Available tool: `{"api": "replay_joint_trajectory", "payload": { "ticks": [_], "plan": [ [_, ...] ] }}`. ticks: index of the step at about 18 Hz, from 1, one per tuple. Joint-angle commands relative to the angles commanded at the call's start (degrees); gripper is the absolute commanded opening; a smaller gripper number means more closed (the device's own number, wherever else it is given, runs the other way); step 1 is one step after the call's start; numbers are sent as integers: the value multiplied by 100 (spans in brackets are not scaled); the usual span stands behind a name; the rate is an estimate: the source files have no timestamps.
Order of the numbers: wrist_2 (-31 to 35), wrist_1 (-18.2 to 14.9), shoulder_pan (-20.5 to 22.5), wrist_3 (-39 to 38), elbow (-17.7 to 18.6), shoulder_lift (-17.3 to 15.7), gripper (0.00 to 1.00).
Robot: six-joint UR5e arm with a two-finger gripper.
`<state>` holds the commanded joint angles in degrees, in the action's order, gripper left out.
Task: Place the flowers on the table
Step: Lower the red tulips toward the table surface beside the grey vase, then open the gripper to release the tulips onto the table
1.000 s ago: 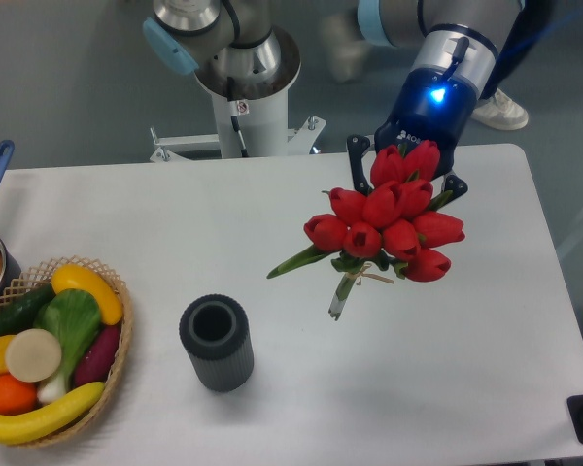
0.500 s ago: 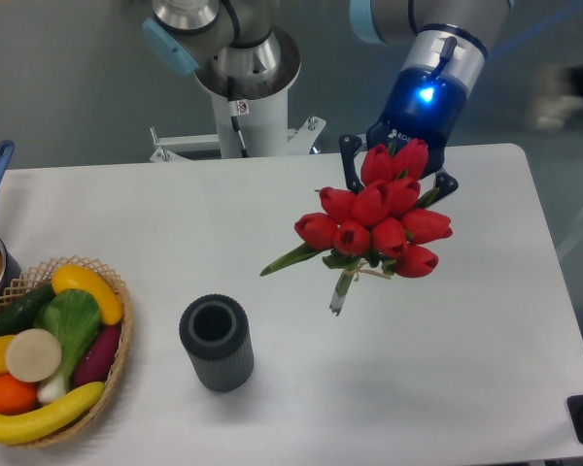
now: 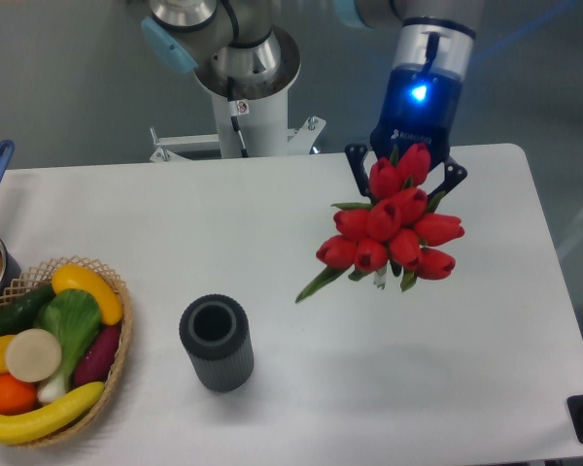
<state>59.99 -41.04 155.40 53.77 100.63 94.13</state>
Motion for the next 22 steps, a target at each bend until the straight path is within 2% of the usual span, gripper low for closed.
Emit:
{"api": "replay_joint_trajectory", "payload": {
  "ticks": [4,7,10,13,16,20,22],
  "plan": [
    [1337,-35,-440,546,167,245,22],
    [2189,-62,-616,914,255,465,22],
    [2709,-342,-713,1143,387,589,22],
    [3393,-387,-731,1714,501,790,22],
    [4159,-404,-871,1856,510,1185,22],
    [4266,-369,-959,1856,431,1660,22],
    [4249,-369,-985,1856,396,1766,22]
  ]
}}
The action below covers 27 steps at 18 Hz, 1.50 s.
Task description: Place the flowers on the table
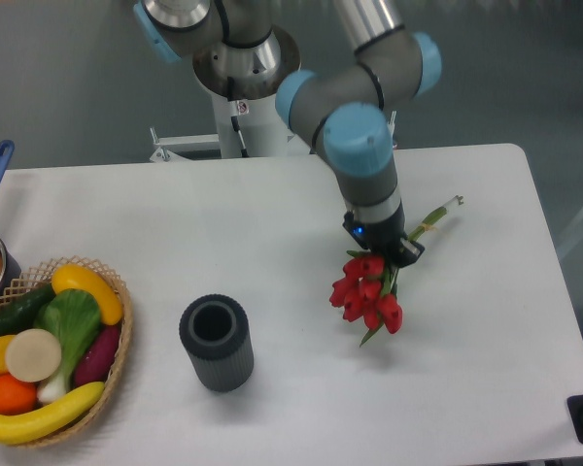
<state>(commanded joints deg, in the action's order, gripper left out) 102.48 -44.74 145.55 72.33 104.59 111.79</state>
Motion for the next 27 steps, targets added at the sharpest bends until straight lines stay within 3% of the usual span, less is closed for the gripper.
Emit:
{"api": "replay_joint_trajectory", "payload": {
  "ticks": [3,6,7,8,9,12,18,20,23,27],
  "plan": [
    [9,17,0,0,-9,132,26],
    [0,26,0,9,-18,167,49],
    [0,26,0,9,-18,167,50],
    [0,26,0,9,-18,176,58],
    [-9,26,0,17,-9,194,75],
    [0,26,9,18,-35,141,100],
    [-289,9,-26,0,-342,-342,100],
    [-596,-78,8,-9,-483,-805,100],
    [-983,-149,131,0,-483,-1237,100],
    [-1406,-780,474,296,-606,-1616,100]
  ]
}}
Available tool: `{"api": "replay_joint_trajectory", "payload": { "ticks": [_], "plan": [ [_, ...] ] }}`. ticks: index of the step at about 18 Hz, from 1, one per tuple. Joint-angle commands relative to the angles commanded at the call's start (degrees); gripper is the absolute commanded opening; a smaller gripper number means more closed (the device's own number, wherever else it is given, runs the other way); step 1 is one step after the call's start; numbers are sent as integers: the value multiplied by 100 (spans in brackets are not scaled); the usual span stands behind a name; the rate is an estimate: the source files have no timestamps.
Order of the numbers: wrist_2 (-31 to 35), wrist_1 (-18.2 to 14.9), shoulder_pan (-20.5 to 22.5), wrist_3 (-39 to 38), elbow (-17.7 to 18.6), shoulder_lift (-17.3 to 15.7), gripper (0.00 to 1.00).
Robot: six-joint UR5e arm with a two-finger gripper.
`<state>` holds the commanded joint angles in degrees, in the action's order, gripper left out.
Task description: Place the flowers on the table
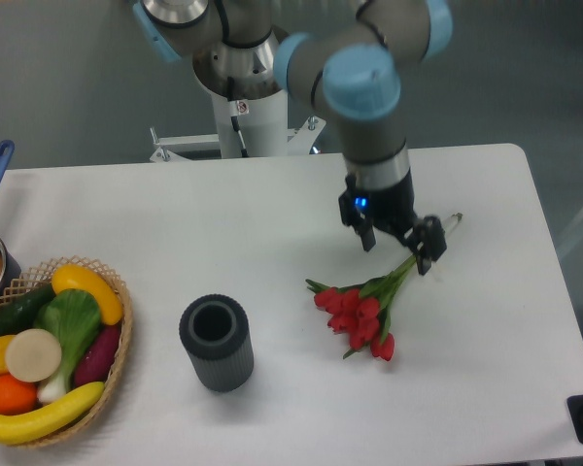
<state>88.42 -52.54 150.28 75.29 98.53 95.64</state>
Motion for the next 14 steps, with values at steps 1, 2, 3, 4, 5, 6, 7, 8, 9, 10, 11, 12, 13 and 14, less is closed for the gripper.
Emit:
{"api": "replay_joint_trajectory", "payload": {
  "ticks": [1,2,3,4,5,6,7,8,9,10,11,12,13,14],
  "plan": [
    [-17,-124,131,342,17,-88,100],
    [-70,-281,281,737,26,-211,100],
    [-218,-466,448,1098,17,-308,100],
    [-411,-650,649,1406,9,-379,100],
    [-561,-826,834,1653,9,-458,100],
    [-667,-967,993,1881,9,-537,100],
    [-755,-1116,1133,2110,0,-616,100],
    [-826,-1283,1274,2347,9,-669,100],
    [-870,-1407,1371,2576,9,-695,100],
    [-879,-1469,1433,2787,9,-704,100],
    [-879,-1504,1468,2954,9,-731,100],
    [-888,-1505,1504,3052,9,-731,100],
    [-931,-1505,1521,3070,17,-748,100],
    [-1001,-1505,1539,3070,26,-757,100]
  ]
}}
